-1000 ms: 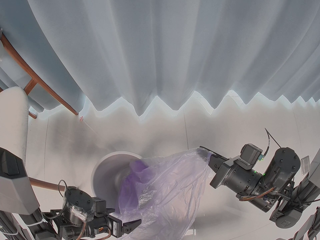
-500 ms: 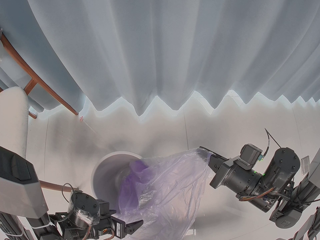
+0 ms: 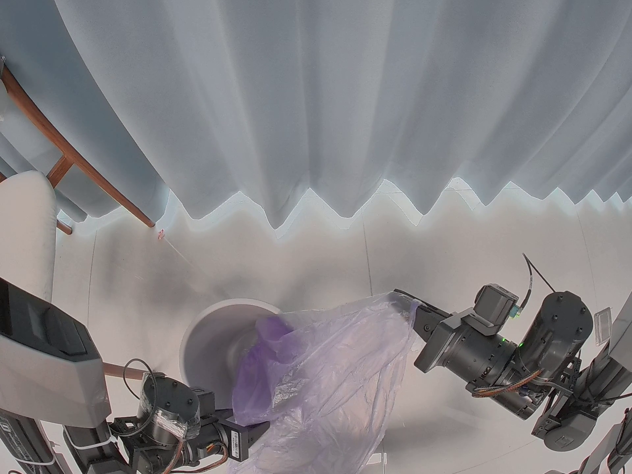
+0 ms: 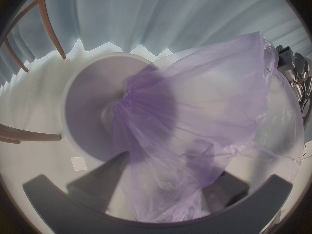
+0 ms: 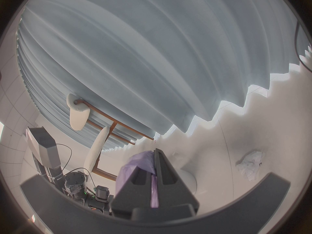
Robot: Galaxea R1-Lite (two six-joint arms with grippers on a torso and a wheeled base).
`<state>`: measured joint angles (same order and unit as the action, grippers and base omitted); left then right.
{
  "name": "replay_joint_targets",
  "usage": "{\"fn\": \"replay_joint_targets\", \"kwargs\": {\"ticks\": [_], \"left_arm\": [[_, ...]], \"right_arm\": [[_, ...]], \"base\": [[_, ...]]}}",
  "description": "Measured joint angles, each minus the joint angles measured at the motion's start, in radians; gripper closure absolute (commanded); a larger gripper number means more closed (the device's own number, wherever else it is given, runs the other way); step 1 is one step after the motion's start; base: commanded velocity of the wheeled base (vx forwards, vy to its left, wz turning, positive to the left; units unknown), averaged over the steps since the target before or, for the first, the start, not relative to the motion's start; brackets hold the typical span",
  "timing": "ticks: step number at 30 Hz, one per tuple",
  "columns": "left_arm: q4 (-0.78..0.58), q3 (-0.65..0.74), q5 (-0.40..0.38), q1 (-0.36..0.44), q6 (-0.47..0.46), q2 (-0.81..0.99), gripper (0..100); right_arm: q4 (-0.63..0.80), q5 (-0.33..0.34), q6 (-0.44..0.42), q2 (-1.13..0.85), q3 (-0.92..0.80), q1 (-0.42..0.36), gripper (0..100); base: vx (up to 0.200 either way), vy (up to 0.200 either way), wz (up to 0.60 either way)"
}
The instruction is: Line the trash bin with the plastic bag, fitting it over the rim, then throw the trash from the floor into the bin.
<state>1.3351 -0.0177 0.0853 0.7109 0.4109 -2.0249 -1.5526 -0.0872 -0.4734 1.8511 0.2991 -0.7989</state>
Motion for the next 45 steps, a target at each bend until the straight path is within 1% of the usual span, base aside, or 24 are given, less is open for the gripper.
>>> {"fn": "replay_joint_targets", "kwargs": {"ticks": [9, 17, 23, 28, 34, 38, 43, 45], "left_arm": [[0.016, 0.000, -0.003, -0.004, 0.006, 0.025, 100], [0.027, -0.013, -0.014, -0.051, 0.007, 0.117, 100], [0.020, -0.049, -0.055, -0.071, 0.020, 0.204, 100], [-0.002, -0.067, -0.070, -0.086, 0.022, 0.260, 100], [-0.015, -0.089, -0.074, -0.128, 0.020, 0.297, 100], [-0.013, -0.104, -0.073, -0.151, 0.016, 0.308, 100], [-0.017, -0.137, -0.071, -0.159, 0.008, 0.319, 100], [-0.049, -0.166, -0.073, -0.161, 0.007, 0.326, 100]], "right_arm": [[0.000, 0.000, 0.000, -0.002, 0.004, 0.000, 100], [0.000, 0.000, -0.002, 0.001, 0.007, 0.001, 100], [0.000, 0.000, -0.005, 0.016, 0.009, 0.001, 100], [0.000, -0.001, -0.009, 0.041, 0.008, 0.000, 100], [0.000, -0.001, -0.055, 0.066, 0.008, 0.000, 100], [-0.001, 0.000, -0.063, 0.072, 0.007, 0.001, 100], [0.000, 0.037, -0.065, 0.075, 0.014, 0.009, 100], [0.010, 0.055, -0.065, 0.078, 0.034, 0.020, 100]], "base": [[0.000, 0.000, 0.00], [0.000, 0.000, 0.00], [0.000, 0.000, 0.00], [0.000, 0.000, 0.00], [0.000, 0.000, 0.00], [0.000, 0.000, 0.00], [0.000, 0.000, 0.00], [0.000, 0.000, 0.00]]}}
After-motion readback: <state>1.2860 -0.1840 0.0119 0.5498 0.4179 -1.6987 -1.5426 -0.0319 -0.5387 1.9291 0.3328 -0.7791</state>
